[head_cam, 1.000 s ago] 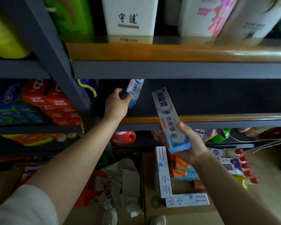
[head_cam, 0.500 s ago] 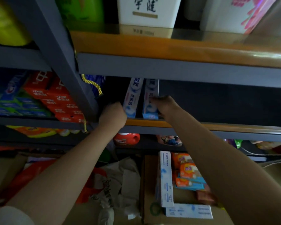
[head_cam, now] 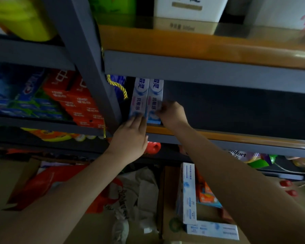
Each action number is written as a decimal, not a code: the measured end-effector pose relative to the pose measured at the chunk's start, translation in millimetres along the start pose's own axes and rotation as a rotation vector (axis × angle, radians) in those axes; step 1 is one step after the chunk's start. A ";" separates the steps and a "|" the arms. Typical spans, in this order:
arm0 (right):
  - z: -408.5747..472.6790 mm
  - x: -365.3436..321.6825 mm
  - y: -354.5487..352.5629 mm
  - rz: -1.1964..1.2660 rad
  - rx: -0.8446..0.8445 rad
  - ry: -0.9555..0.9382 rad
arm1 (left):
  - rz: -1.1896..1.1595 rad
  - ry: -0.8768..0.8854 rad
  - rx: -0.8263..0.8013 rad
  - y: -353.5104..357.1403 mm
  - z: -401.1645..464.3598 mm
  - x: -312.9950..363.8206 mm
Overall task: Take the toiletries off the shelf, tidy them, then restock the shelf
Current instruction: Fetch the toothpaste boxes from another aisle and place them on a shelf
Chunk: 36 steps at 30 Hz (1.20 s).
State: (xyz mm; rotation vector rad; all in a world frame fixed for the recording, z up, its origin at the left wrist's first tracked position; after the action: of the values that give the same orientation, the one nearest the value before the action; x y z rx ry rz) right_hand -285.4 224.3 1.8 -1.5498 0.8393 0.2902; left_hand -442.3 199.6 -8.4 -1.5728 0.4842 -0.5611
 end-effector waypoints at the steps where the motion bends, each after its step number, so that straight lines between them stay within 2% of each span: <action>1: -0.3 -5.0 3.0 -0.005 -0.015 -0.001 | 0.019 0.004 -0.010 0.0 -1.9 -1.0; 8: -8.5 -14.6 8.9 -0.112 -0.034 0.055 | 0.065 0.036 -0.025 0.2 -7.2 -4.0; 15: -25.6 -20.4 12.9 -0.277 0.028 0.091 | 0.078 0.111 -0.039 -4.2 -10.2 -8.4; 22: -45.0 -5.3 19.9 -0.538 0.101 -0.243 | -0.012 0.136 -0.020 -5.6 -17.1 -10.6; 24: -52.4 0.9 15.5 -0.476 0.127 -0.289 | -0.055 0.127 0.011 -8.8 -20.0 -8.9; 27: -78.4 20.9 7.0 -0.328 0.411 -0.388 | -0.149 0.194 0.098 -3.9 -33.5 2.2; 28: -89.4 36.3 6.8 -0.292 0.473 -0.363 | -0.188 0.227 0.116 2.4 -39.8 8.4; 30: -112.8 77.2 13.8 -0.185 0.406 -0.178 | -0.260 0.288 0.097 20.9 -53.7 23.5; 33: -144.5 151.2 37.2 -0.172 0.076 0.272 | -0.343 0.303 -0.053 57.0 -70.3 45.5; 36: -176.6 200.8 69.6 -0.261 -0.242 0.529 | -0.413 0.248 -0.222 95.3 -79.6 59.5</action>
State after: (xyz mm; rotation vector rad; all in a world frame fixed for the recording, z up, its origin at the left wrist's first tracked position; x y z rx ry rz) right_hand -241.3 -5.5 -145.2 -1.9818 1.0175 -0.2296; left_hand -442.1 93.3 -95.9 -1.8395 0.4173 -1.0560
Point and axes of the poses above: each hand's wrist, its own z-axis towards the middle knuckle, its own y-axis out of the palm, x = y × z, the point moved 1 cm from there along z, towards the middle knuckle, and after that the axes turned 5 degrees about -z, right-handed, at the moved point
